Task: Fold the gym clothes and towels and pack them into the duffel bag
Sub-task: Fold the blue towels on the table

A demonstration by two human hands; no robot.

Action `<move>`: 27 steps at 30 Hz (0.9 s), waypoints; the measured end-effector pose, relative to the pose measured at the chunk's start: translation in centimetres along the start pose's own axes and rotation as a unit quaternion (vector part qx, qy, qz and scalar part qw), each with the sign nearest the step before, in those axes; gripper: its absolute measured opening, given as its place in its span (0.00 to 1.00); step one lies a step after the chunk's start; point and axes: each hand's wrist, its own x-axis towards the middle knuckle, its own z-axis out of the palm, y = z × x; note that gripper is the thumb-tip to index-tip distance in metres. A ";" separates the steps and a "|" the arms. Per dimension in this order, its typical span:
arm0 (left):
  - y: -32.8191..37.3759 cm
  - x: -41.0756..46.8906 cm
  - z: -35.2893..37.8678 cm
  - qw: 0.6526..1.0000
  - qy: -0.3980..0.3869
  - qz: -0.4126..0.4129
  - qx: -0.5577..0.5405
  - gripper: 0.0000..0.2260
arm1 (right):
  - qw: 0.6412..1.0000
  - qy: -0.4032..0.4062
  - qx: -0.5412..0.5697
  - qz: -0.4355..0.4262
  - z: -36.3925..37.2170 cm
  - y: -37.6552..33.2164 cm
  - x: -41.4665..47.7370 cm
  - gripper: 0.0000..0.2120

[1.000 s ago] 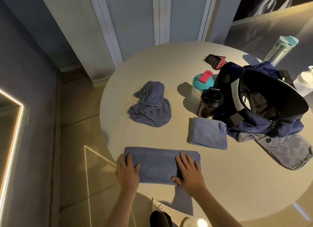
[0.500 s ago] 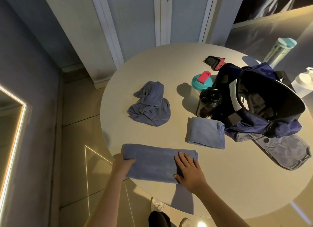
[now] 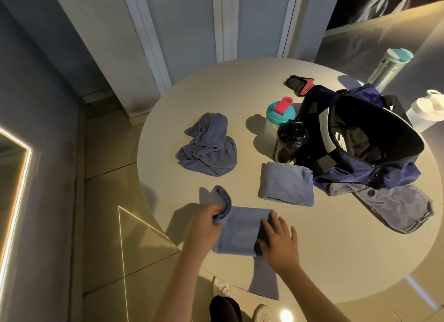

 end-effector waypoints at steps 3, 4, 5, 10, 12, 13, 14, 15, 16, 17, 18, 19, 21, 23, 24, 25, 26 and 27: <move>0.8 -0.7 2.5 0.999 0.021 0.036 0.016 0.06 | 0.996 0.002 0.086 0.016 0.4 1.2 -1.0 0.25; 1.0 -0.9 3.3 0.998 0.023 0.048 0.019 0.06 | 0.992 0.006 0.127 0.013 0.2 1.3 -1.2 0.26; 1.2 -1.1 4.0 0.997 0.028 0.062 0.021 0.06 | 0.988 0.004 0.157 0.011 0.0 1.4 -1.3 0.26; 2.4 -1.5 6.4 0.991 0.023 0.126 0.033 0.08 | 0.944 -0.023 0.322 0.061 0.0 2.4 0.0 0.20; 2.6 -1.7 7.3 0.987 0.009 0.155 0.043 0.08 | 0.888 -0.028 0.444 0.113 -1.6 1.8 0.1 0.15; 2.6 -1.8 7.8 0.984 0.006 0.171 0.057 0.07 | 0.864 -0.034 0.483 0.135 -2.7 1.4 0.1 0.15; 2.4 -2.0 8.3 0.979 -0.002 0.188 0.082 0.06 | 0.848 -0.041 0.507 0.150 -3.6 1.3 0.1 0.16; 2.4 -2.1 8.7 0.975 -0.015 0.201 0.098 0.07 | 0.838 -0.050 0.517 0.168 -4.1 1.3 0.1 0.16; 2.4 -2.3 8.9 0.971 -0.026 0.210 0.112 0.09 | 0.831 -0.057 0.526 0.173 -4.4 1.4 0.1 0.15; 2.5 -2.5 9.3 0.966 -0.042 0.222 0.126 0.11 | 0.831 -0.064 0.526 0.170 -4.5 1.5 0.2 0.14; 2.5 -2.6 9.8 0.958 -0.033 0.238 0.159 0.13 | 0.839 -0.065 0.516 0.159 -4.4 1.5 0.4 0.13; 2.4 -2.7 10.1 0.951 -0.058 0.242 0.186 0.14 | 0.853 -0.063 0.495 0.154 -4.2 1.5 0.6 0.12; 2.8 -3.2 10.1 0.945 -0.118 0.216 0.216 0.15 | 0.880 -0.046 0.448 0.152 -3.9 1.3 0.9 0.10; 2.3 -3.1 10.1 0.939 -0.073 0.244 0.231 0.14 | 0.904 -0.025 0.399 0.153 -3.6 1.1 1.5 0.12; 2.2 -2.9 9.6 0.936 -0.045 0.261 0.233 0.13 | 0.914 -0.019 0.373 0.157 -3.3 1.1 1.9 0.13; 1.8 -2.6 9.2 0.937 -0.028 0.264 0.226 0.14 | 0.924 -0.018 0.342 0.170 -3.1 1.2 2.2 0.14; 1.5 -2.2 8.8 0.942 -0.004 0.243 0.232 0.19 | 0.936 -0.020 0.298 0.185 -2.8 1.2 2.4 0.15; 1.2 -1.5 8.4 0.945 -0.003 0.214 0.248 0.24 | 0.949 -0.017 0.246 0.199 -2.7 1.0 2.3 0.15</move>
